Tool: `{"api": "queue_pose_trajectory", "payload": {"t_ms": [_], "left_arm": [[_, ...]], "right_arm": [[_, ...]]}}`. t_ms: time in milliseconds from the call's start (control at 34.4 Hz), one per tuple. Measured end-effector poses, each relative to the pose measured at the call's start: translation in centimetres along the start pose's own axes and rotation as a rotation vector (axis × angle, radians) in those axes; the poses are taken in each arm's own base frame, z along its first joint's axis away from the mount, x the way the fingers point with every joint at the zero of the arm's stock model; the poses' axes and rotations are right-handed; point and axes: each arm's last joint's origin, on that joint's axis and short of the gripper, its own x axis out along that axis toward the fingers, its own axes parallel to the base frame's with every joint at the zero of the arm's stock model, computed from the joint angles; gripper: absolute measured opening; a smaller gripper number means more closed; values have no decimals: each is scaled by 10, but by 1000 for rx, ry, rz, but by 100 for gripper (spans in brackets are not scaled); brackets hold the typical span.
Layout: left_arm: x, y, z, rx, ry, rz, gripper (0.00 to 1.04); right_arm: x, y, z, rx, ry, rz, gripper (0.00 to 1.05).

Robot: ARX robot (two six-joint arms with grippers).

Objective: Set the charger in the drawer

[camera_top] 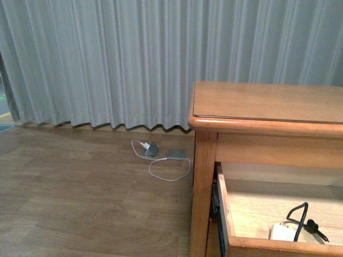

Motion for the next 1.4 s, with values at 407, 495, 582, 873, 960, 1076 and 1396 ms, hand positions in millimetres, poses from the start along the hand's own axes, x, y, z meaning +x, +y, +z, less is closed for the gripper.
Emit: {"api": "queue_pose_trajectory", "payload": {"t_ms": [407, 495, 582, 873, 960, 1076, 1396], "left_arm": [[0, 0, 0, 0, 0, 0, 98], [0, 0, 0, 0, 0, 0, 98], [0, 0, 0, 0, 0, 0, 98], [0, 0, 0, 1, 0, 0, 98], [0, 0, 0, 0, 0, 0, 98], [0, 0, 0, 0, 0, 0, 98], [0, 0, 0, 0, 0, 0, 98]], "right_arm": [[99, -16, 16, 15, 89, -139, 96], [116, -17, 22, 15, 56, -176, 96], [135, -17, 28, 19, 16, -209, 96], [188, -5, 42, 7, -68, -230, 96], [204, -1, 49, -3, -100, -234, 96], [222, 0, 57, -12, -140, -242, 96], [242, -2, 57, -22, -183, -234, 96]]}}
